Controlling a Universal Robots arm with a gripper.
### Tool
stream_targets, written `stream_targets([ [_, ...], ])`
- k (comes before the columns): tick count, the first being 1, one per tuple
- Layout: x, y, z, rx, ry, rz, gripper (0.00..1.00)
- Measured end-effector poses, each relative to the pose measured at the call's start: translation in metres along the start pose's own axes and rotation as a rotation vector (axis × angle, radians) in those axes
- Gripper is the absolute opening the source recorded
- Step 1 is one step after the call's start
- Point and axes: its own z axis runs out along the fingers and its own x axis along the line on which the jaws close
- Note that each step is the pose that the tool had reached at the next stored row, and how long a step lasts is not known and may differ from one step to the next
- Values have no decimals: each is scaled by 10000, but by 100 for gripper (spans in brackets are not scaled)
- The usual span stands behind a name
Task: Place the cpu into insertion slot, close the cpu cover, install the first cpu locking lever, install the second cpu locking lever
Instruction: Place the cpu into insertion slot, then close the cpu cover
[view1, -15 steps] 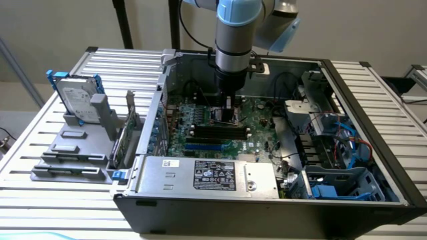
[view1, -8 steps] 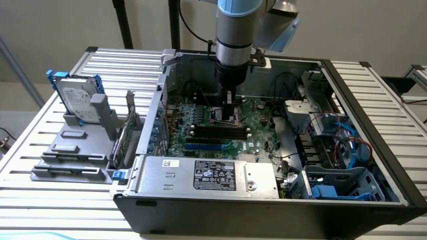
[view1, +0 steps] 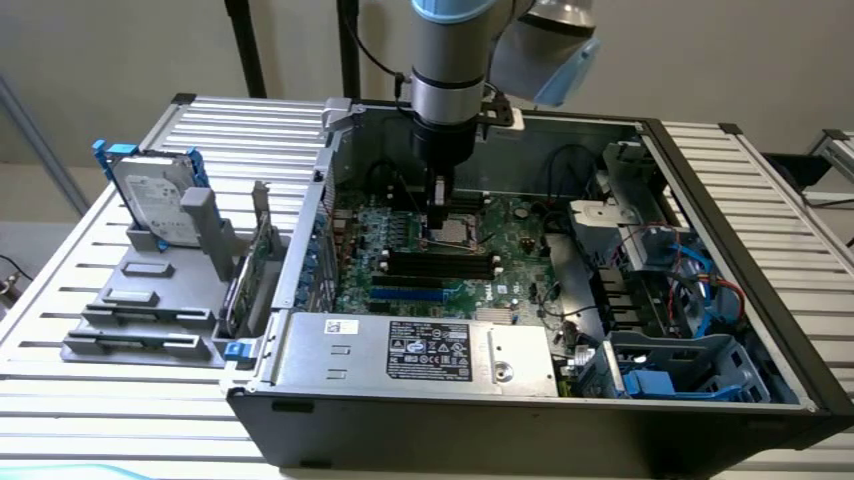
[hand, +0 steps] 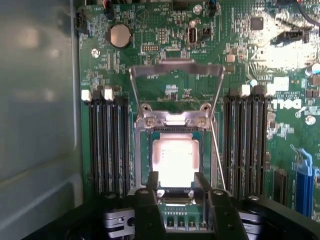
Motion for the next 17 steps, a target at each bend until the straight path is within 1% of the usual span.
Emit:
stream_targets([
  [1,-2,-46,-4,0,0,-1,36],
  [2,-3,-88,-8,0,0,0,30],
  [3,-5,-133,-11,1,0,-1,30],
  [6,-10,-268,-26,0,0,-1,12],
  [7,-12,-296,-28,0,0,-1,11],
  [8,-12,-309,-29,-1,0,0,11],
  [17,-12,-309,-29,0,3,-1,11],
])
